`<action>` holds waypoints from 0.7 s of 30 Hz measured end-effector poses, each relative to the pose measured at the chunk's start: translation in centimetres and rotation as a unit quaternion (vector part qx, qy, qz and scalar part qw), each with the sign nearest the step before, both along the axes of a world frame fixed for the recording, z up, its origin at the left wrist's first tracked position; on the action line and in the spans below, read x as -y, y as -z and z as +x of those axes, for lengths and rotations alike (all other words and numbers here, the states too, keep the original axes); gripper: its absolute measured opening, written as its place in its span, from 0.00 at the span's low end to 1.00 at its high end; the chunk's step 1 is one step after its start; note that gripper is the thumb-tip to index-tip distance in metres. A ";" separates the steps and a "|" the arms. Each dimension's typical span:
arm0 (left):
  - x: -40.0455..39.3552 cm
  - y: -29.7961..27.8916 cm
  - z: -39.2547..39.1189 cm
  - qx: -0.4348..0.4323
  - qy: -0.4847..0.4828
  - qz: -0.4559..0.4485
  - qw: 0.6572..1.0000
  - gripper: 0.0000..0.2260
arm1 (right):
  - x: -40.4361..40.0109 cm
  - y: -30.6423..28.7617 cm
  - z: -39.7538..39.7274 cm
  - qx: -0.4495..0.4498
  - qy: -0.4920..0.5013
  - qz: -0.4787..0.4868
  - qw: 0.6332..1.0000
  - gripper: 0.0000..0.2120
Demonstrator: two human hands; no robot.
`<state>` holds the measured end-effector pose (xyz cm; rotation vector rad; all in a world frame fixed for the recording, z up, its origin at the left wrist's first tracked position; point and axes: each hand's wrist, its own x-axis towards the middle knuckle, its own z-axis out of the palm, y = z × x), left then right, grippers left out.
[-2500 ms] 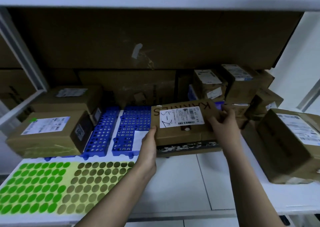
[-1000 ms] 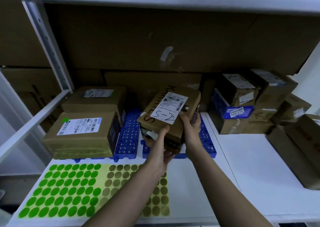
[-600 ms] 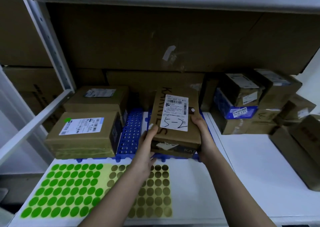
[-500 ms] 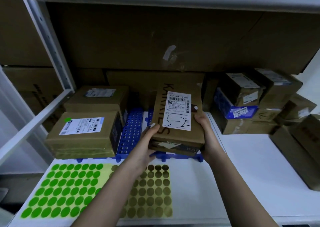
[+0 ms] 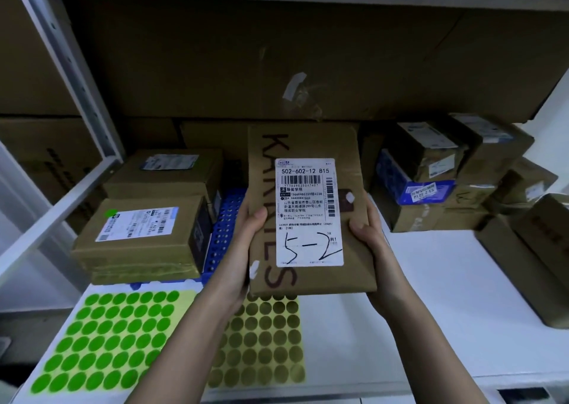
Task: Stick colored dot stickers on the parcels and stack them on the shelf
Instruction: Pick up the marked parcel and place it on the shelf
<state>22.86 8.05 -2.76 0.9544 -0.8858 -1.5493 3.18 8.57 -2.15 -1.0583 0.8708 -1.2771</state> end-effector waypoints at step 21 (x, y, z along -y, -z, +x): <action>-2.1 -1.4 -2.1 0.018 -0.045 -0.070 0.996 0.41 | -2.1 -2.2 -1.6 0.016 0.029 0.023 0.999 0.36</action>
